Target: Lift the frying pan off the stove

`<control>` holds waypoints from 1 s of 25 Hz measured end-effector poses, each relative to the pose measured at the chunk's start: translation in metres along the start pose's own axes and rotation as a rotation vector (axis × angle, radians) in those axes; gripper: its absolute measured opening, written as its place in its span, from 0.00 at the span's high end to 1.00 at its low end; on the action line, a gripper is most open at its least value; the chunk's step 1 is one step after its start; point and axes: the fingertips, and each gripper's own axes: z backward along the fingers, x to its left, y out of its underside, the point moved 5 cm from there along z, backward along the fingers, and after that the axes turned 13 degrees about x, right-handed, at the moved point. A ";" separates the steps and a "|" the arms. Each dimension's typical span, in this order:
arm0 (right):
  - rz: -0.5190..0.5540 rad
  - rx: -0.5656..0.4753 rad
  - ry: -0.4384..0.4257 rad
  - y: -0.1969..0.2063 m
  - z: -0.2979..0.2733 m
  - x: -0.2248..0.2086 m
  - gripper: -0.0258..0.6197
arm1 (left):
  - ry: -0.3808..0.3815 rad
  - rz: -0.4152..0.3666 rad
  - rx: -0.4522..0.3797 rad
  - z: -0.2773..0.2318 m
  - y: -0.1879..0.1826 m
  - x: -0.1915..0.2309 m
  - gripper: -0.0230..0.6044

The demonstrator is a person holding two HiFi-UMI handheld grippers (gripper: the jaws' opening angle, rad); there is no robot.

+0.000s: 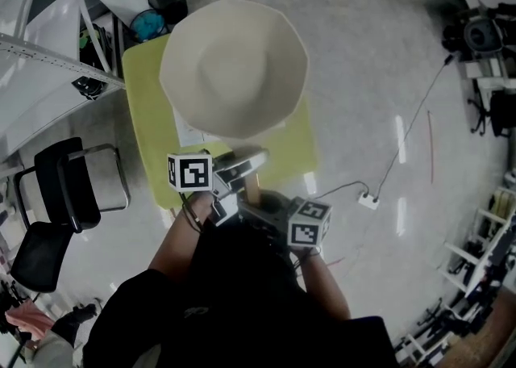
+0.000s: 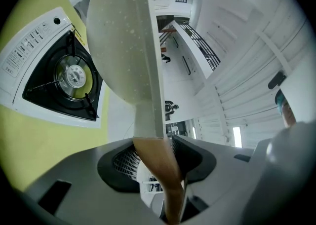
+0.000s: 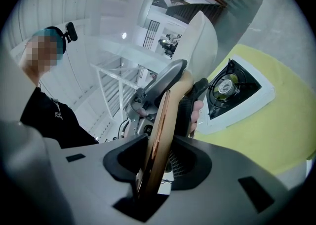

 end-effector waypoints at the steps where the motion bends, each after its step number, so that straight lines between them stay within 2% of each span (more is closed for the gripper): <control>1: 0.010 0.009 0.000 0.003 0.001 0.003 0.75 | -0.008 -0.001 -0.003 0.001 0.004 -0.002 0.62; 8: 0.056 0.011 -0.037 0.022 0.019 0.023 0.74 | -0.023 0.007 -0.041 -0.002 0.032 -0.021 0.61; 13: 0.096 0.007 -0.057 0.033 0.031 0.039 0.74 | -0.030 -0.055 -0.055 -0.006 0.044 -0.045 0.61; 18: 0.124 0.012 -0.041 0.048 0.050 0.056 0.74 | -0.024 -0.034 -0.077 -0.012 0.067 -0.063 0.61; 25: 0.143 -0.003 -0.059 0.062 0.080 0.071 0.73 | -0.026 -0.046 -0.083 -0.031 0.086 -0.084 0.61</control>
